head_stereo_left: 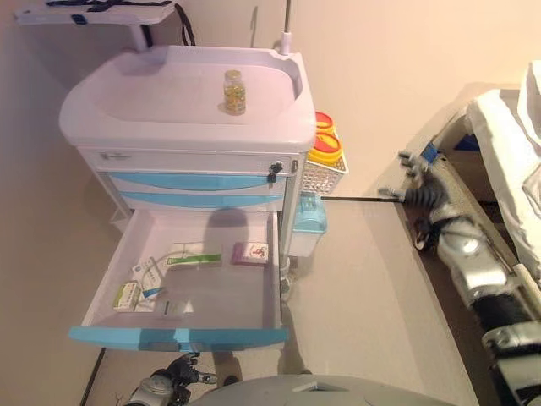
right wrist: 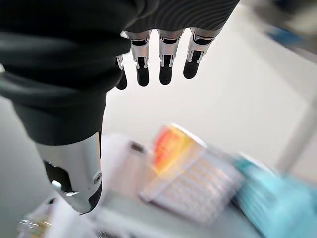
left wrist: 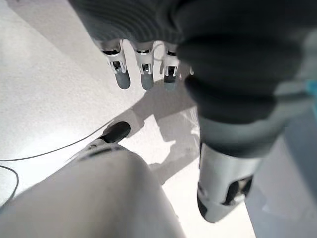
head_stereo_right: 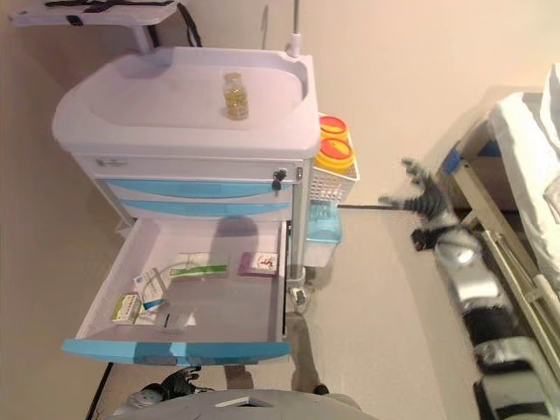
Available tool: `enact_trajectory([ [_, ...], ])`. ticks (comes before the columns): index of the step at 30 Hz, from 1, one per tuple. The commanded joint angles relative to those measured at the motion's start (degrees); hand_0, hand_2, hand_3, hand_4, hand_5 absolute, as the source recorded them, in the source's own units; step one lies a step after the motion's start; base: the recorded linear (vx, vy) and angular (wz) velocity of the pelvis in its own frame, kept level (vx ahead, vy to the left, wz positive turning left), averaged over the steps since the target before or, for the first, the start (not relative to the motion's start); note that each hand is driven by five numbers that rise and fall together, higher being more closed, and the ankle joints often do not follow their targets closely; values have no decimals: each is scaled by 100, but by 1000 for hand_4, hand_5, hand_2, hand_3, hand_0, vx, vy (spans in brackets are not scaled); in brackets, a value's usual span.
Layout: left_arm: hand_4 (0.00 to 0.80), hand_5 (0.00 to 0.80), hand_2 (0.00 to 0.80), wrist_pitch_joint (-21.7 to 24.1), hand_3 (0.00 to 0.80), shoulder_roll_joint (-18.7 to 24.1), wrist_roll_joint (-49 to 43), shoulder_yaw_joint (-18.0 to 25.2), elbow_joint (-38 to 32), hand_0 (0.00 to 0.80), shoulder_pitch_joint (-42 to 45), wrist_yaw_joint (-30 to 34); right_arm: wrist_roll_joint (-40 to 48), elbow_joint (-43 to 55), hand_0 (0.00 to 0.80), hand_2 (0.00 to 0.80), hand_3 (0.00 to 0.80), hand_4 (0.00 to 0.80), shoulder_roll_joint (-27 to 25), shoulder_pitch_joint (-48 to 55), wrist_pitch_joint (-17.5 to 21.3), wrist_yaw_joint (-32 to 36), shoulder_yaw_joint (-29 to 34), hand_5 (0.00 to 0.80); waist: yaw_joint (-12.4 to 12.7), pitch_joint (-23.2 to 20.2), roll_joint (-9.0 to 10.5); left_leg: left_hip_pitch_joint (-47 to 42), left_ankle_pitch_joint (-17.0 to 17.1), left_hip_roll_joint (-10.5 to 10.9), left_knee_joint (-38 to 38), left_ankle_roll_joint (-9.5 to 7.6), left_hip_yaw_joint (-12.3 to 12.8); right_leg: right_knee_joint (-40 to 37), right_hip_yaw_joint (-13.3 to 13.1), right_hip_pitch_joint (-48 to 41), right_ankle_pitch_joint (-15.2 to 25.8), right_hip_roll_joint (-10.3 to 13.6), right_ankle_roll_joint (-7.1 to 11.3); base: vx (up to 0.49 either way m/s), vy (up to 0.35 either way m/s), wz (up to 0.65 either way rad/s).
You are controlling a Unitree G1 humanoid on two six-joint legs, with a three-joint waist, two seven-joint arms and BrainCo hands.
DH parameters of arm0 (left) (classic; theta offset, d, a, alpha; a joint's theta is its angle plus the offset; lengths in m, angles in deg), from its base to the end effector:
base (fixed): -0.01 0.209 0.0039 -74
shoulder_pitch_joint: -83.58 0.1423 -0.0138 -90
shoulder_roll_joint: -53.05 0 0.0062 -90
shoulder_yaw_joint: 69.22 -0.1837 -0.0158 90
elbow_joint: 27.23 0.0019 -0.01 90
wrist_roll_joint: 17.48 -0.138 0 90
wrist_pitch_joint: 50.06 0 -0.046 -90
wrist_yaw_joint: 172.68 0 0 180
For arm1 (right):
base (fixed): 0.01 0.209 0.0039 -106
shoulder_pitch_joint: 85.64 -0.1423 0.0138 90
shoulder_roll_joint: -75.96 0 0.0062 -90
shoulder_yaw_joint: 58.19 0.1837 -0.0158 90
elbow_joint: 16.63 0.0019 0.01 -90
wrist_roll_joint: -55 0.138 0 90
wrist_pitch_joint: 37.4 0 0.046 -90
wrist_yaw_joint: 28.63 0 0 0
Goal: Open the drawer and pick up the medicine
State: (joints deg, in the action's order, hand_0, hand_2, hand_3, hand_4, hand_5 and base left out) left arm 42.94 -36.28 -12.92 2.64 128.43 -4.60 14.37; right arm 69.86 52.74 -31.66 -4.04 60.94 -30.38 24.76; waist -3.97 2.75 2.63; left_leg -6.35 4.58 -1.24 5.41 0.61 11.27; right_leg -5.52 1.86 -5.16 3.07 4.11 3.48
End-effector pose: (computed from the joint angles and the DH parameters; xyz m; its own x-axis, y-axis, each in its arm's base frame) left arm 0.0733 0.2255 -0.1121 0.3765 0.0089 -0.9264 0.2893 0.9488 0.1267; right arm 0.2249 -0.2608 0.0468 0.9962 -0.0401 -0.0775 0.0111 0.9392 -0.3433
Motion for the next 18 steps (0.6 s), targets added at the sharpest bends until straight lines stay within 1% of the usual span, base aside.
enact_trajectory([
  [1,0,0,0,252,0,-51,-11,-33,331,0,-232,-129,432,-331,0,0,0,0,455,-27,671,144,100,0,69,-19,4,-129,-988,133,-136,-16,-96,142,114,129,-207,107,310,2,7,-3],
  [3,0,0,0,249,0,-65,13,13,347,0,-197,-174,585,-592,0,0,0,0,711,215,700,181,28,0,56,-28,-9,-124,-982,129,-129,-12,-66,133,135,143,-199,105,314,-1,2,-7],
  [4,0,0,0,267,0,-74,43,39,376,0,-163,-209,570,-873,0,0,0,0,895,353,744,198,-34,0,50,-29,-18,-119,-980,129,-129,-10,-47,131,149,151,-200,99,313,-3,-2,-13],
  [9,0,0,0,362,0,-131,90,173,552,0,-131,-286,555,-2139,0,0,0,0,1436,701,925,250,-217,0,70,-25,-36,-105,-956,128,-111,-11,-47,126,204,153,-216,60,297,-7,-9,-13],
  [14,0,0,0,422,0,-212,154,236,667,0,-172,-286,486,-3468,0,0,0,0,1682,839,1033,261,-225,0,117,5,-60,-102,-947,143,-120,-38,-102,140,245,117,-233,25,277,-1,-2,-1],
  [16,0,0,0,431,0,-260,167,217,688,0,-183,-300,474,-3931,0,0,0,0,1784,863,989,199,-209,0,137,13,-74,-108,-946,152,-121,-50,-135,142,254,97,-236,13,269,0,0,0],
  [18,0,0,0,465,0,-315,155,212,722,0,-182,-316,280,-4286,0,0,0,0,1877,884,938,160,-225,0,145,24,-90,-113,-947,158,-123,-63,-160,148,244,89,-239,0,260,0,0,0],
])
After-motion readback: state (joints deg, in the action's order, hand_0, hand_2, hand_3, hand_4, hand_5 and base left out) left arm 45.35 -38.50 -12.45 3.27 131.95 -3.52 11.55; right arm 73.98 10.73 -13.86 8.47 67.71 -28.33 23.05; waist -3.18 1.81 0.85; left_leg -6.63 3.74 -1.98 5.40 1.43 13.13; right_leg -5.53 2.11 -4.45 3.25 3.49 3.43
